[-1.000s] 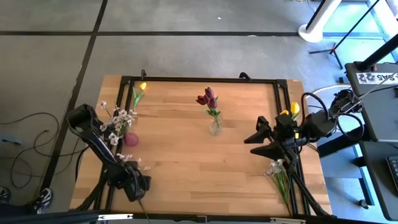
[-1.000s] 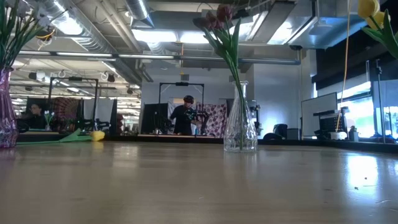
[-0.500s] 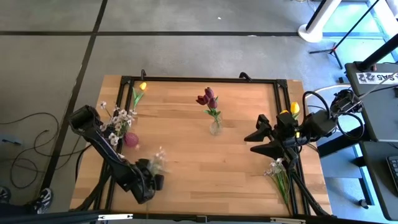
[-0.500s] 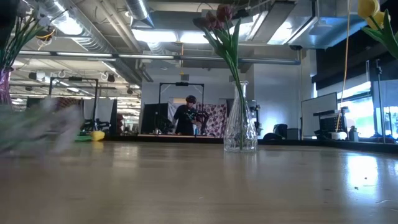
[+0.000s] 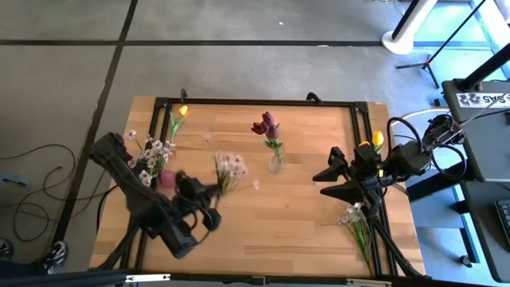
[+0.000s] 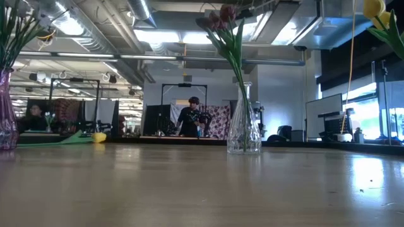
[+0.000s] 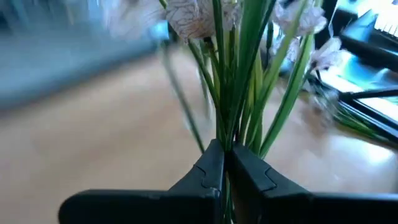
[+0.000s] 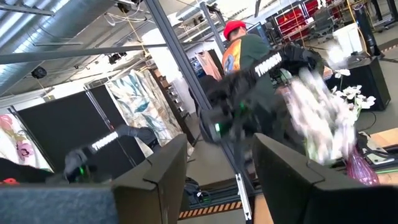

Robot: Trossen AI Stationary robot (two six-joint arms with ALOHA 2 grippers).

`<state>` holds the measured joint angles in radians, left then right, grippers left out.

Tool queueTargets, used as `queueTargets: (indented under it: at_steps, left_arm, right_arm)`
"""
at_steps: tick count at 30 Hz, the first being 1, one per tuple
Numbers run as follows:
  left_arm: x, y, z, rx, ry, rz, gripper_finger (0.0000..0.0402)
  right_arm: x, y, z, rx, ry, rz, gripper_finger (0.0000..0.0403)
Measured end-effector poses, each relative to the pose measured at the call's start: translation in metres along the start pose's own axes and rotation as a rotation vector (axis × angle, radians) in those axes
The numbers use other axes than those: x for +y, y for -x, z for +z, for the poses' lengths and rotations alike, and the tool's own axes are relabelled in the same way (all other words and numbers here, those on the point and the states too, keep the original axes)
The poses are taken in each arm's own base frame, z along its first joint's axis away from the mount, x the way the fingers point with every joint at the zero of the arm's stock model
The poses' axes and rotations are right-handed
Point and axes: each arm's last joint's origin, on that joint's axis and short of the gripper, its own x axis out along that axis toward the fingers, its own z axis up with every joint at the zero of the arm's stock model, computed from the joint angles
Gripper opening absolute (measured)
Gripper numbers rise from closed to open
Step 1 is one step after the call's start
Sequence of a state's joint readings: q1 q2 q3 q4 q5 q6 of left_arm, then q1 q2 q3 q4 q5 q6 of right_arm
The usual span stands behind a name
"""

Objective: Sort flowers into vase by color
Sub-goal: Put the left white flowers into the violet vase

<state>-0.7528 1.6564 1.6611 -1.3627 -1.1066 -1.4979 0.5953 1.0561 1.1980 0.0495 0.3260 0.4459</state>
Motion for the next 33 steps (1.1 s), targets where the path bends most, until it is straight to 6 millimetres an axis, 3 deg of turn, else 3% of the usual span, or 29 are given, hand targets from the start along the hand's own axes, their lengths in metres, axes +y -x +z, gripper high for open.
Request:
queueTargets:
  at_steps: [4, 8, 13, 17, 23, 33]
  left_arm:
    - [0.018, 0.019, 0.04, -0.099, -0.213, 0.024, 0.0009]
    - [0.047, 0.033, 0.068, -0.135, -0.359, 0.017, 0.001]
    - [0.085, 0.041, 0.09, -0.127, -0.364, 0.0, 0.0012]
    - [0.114, 0.04, 0.09, -0.108, -0.355, 0.006, 0.001]
    - [0.149, 0.028, 0.063, 0.036, -0.417, -0.007, 0.0012]
    - [0.211, 0.026, 0.043, 0.044, -0.445, -0.043, 0.0013]
  right_arm:
    - [0.0, 0.0, 0.0, 0.001, 0.008, 0.0, 0.0182]
    - [-0.001, 0.0, -0.001, 0.007, 0.043, -0.01, 0.0182]
    - [-0.003, 0.0, -0.003, 0.013, 0.105, -0.067, 0.0182]
    - [-0.005, 0.0, -0.004, 0.011, 0.135, -0.126, 0.0182]
    - [-0.008, 0.001, -0.004, -0.011, 0.153, -0.198, 0.0182]
    - [-0.014, 0.003, 0.0, -0.085, 0.281, -0.439, 0.0182]
